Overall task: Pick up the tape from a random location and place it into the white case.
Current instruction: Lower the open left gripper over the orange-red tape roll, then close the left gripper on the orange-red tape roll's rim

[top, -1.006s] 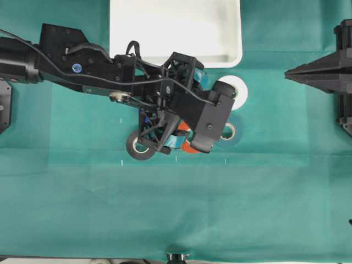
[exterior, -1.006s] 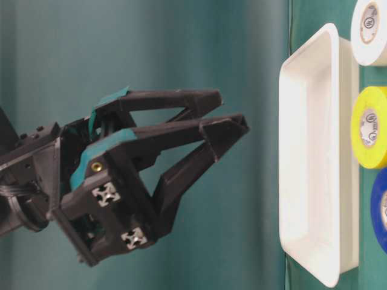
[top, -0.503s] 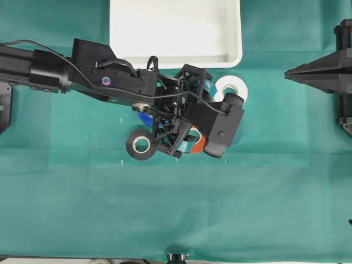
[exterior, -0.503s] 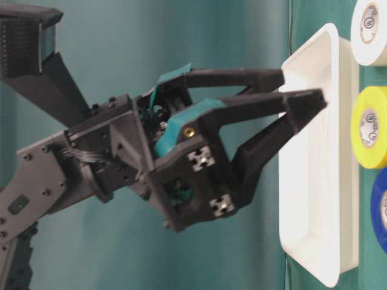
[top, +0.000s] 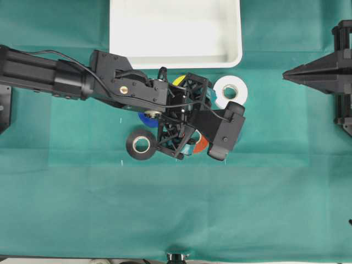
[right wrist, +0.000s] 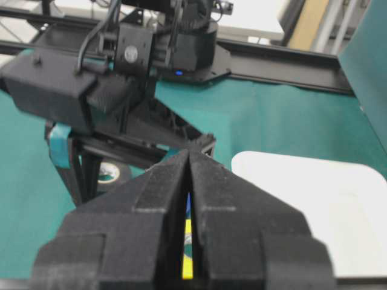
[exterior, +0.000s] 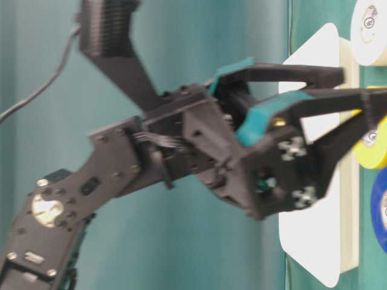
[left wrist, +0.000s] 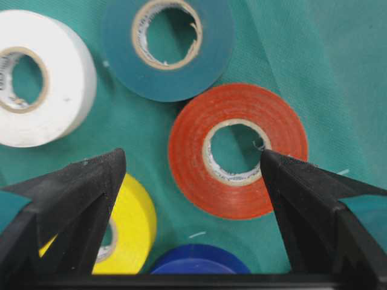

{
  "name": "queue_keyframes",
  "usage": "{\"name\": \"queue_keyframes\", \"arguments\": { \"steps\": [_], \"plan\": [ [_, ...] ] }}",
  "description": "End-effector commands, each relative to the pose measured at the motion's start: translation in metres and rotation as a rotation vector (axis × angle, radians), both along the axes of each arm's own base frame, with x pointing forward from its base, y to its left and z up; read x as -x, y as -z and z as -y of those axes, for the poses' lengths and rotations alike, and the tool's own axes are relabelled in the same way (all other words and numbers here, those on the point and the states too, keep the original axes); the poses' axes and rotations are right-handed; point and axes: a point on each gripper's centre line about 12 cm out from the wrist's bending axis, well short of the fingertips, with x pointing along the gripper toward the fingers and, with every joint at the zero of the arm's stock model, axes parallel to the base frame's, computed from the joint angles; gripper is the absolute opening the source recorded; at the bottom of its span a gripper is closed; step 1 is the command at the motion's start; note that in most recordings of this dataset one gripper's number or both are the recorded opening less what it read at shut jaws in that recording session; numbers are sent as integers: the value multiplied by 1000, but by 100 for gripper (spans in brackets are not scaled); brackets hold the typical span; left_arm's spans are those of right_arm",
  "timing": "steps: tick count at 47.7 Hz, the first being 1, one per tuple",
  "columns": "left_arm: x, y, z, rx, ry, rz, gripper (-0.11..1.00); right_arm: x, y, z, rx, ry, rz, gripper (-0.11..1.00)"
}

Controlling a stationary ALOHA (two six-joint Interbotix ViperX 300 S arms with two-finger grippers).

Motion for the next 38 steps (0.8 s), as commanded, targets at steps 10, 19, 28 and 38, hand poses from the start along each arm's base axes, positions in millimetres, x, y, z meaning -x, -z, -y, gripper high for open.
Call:
{"name": "queue_keyframes", "arguments": {
  "steps": [10, 19, 28, 38],
  "plan": [
    [-3, 16, -7, -3, -12, -7, 99, -3, -8, 0, 0, 0, 17, 0],
    [-5, 31, -12, -5, -22, -20, 99, -4, -6, 0, -1, 0, 8, 0],
    [-3, 34, -16, -5, -31, -29, 99, -4, -5, 0, -1, 2, 6, 0],
    [-3, 34, -16, -5, -31, -30, 99, -4, -5, 0, -1, 0, 6, 0]
  ]
}}
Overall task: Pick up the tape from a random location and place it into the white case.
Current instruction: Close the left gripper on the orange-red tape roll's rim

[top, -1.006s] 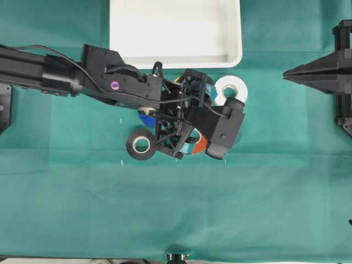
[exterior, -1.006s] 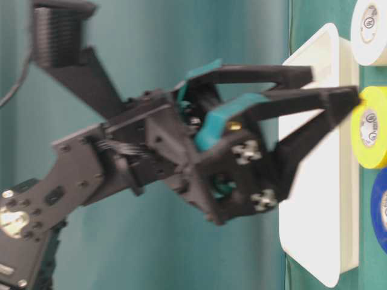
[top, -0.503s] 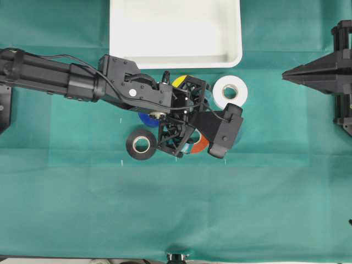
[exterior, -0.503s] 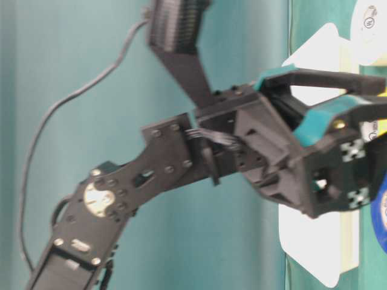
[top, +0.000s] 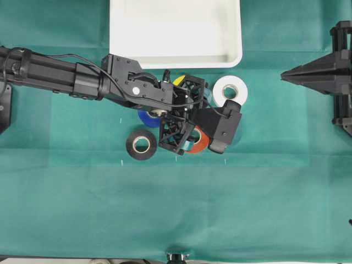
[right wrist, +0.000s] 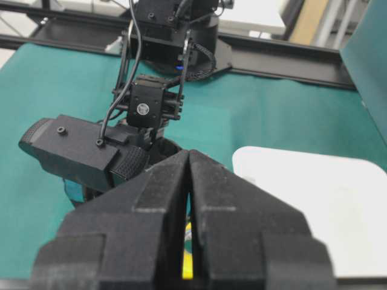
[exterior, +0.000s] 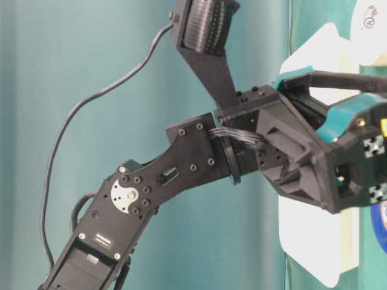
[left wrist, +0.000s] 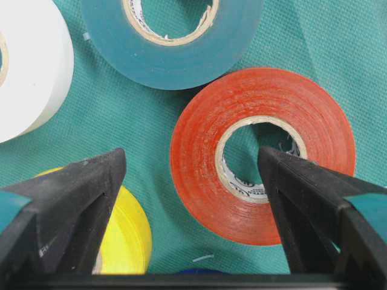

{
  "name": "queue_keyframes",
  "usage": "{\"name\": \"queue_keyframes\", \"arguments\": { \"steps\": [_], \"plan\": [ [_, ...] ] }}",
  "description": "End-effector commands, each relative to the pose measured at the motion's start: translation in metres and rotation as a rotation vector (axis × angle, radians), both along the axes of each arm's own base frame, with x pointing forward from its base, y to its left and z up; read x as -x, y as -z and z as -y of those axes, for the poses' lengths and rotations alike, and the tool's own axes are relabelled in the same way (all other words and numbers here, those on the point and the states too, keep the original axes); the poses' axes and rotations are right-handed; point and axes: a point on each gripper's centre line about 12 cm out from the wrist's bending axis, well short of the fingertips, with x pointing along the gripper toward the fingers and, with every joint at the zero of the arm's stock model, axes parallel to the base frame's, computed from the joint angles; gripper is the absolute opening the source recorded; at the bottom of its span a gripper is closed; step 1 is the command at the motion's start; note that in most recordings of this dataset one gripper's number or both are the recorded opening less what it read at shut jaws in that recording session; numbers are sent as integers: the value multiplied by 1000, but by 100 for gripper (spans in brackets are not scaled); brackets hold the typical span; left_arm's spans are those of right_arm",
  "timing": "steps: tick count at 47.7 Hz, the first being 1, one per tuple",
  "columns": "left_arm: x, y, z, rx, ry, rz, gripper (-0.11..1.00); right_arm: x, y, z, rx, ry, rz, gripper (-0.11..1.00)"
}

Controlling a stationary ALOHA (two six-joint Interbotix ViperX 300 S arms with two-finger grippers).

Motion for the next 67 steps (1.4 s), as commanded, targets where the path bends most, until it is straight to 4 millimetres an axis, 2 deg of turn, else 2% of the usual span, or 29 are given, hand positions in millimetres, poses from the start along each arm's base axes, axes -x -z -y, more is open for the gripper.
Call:
{"name": "queue_keyframes", "arguments": {
  "steps": [1, 17, 22, 25, 35, 36, 67],
  "plan": [
    [-2, -11, -3, -4, 0, 25, 99, -3, -9, 0, -3, 2, 21, 0],
    [1, -11, -2, -1, -5, 3, 99, -3, -9, 0, -3, 2, 20, 0],
    [2, -11, -2, 4, -16, -16, 95, -3, -9, 0, -3, 2, 21, 0],
    [3, -14, -2, 6, -22, -17, 86, -2, -9, 0, -3, 2, 23, 0],
    [3, -24, 3, 5, -5, 0, 27, -3, -9, 0, -3, 0, 21, 0],
    [3, -25, 4, 6, -4, 3, 23, -3, -9, 0, -3, 0, 21, 0],
    [3, -31, 6, 10, -7, 16, 23, -2, -8, 0, -6, 2, 18, 0]
  ]
}}
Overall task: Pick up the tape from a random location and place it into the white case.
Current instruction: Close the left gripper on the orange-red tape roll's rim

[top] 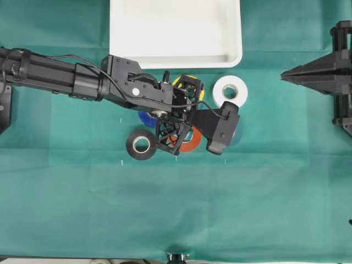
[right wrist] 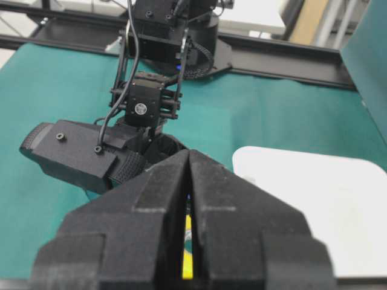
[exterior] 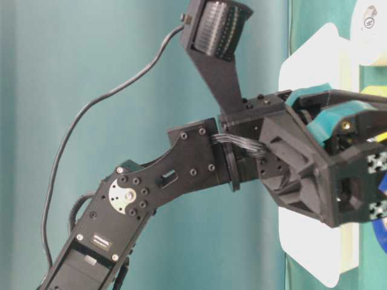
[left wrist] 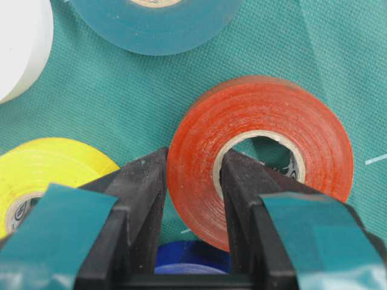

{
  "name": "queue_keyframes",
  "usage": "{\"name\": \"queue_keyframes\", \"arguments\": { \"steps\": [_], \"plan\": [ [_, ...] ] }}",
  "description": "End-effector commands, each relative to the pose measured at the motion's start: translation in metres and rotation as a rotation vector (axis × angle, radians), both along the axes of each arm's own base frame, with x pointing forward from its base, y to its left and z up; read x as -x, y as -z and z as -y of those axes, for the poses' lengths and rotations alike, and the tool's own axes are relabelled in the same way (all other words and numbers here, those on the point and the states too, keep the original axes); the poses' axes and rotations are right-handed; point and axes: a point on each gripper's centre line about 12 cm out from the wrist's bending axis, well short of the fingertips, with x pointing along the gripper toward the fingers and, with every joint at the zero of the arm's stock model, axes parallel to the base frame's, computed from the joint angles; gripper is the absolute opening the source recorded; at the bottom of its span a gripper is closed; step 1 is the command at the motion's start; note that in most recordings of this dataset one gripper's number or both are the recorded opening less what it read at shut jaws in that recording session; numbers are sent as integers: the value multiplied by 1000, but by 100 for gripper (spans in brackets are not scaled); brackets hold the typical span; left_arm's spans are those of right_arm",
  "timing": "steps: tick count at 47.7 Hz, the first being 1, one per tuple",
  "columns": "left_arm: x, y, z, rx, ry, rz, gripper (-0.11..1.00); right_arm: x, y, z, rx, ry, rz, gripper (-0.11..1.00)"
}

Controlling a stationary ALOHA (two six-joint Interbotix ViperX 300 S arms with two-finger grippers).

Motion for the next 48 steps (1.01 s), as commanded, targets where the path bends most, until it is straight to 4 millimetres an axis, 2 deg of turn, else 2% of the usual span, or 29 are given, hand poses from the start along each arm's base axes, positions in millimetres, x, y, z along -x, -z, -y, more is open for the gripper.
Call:
{"name": "queue_keyframes", "arguments": {
  "steps": [1, 16, 23, 38, 48],
  "plan": [
    [-4, -33, 3, 6, 3, 78, 23, -2, -8, 0, -4, 2, 17, 0],
    [-5, -34, 3, 17, -24, 82, 23, -2, -8, 0, -4, 2, 15, 0],
    [-5, -45, 5, 28, -38, 104, 23, -3, -8, 0, -4, 1, 17, 0],
    [3, -91, 15, 44, -43, 137, 23, -2, -8, 0, -4, 2, 14, 0],
    [14, -140, 26, 58, -37, 161, 23, -3, -8, 0, -4, 1, 15, 0]
  ]
}}
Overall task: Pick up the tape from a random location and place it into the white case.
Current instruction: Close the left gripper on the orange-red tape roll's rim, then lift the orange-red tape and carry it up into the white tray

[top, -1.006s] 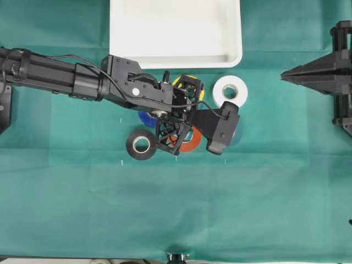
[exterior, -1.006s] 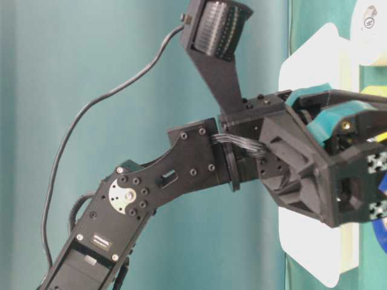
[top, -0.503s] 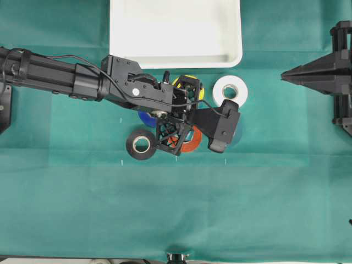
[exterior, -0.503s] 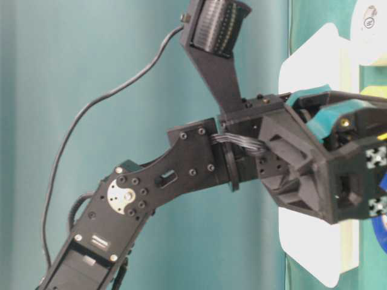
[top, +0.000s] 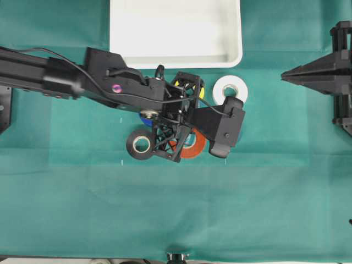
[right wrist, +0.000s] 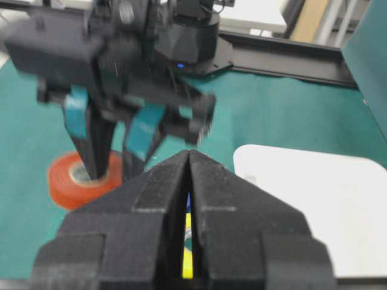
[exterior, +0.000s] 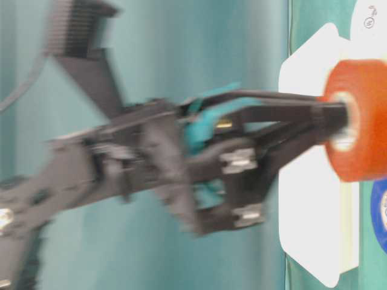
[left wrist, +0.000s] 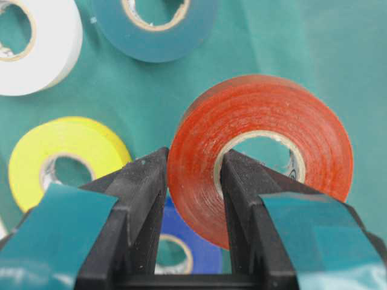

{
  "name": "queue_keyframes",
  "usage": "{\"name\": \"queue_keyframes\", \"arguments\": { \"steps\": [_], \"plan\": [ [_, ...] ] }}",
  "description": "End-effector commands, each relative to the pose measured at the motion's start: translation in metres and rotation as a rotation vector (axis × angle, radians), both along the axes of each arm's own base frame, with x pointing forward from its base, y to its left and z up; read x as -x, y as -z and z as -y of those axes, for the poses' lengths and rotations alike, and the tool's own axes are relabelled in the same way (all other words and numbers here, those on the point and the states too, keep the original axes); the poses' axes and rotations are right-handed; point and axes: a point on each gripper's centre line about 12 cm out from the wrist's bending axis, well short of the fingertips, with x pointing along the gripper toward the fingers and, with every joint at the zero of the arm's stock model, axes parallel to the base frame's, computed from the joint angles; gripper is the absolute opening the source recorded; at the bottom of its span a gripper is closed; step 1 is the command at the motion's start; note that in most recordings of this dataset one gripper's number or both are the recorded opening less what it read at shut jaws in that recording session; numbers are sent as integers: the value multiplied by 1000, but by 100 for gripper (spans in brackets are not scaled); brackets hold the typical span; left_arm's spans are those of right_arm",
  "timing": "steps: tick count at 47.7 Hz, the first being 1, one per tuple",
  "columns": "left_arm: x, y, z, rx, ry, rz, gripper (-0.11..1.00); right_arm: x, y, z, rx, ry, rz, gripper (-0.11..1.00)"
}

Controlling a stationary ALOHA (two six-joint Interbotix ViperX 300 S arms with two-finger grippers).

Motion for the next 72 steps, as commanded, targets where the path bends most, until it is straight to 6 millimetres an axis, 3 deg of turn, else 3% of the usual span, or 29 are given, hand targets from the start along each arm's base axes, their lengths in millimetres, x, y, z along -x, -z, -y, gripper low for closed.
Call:
{"name": "queue_keyframes", "arguments": {
  "steps": [1, 24, 31, 72],
  "plan": [
    [5, -52, 7, 14, 11, 96, 23, -3, -9, 0, -4, 1, 22, 0],
    [40, -137, 17, 53, -16, 137, 23, -3, -11, 0, -4, 1, 26, 0],
    [48, -152, 17, 56, -18, 144, 23, -3, -11, 0, -6, 3, 26, 0],
    [49, -156, 17, 58, -21, 146, 23, -3, -10, 0, -6, 1, 25, 0]
  ]
}}
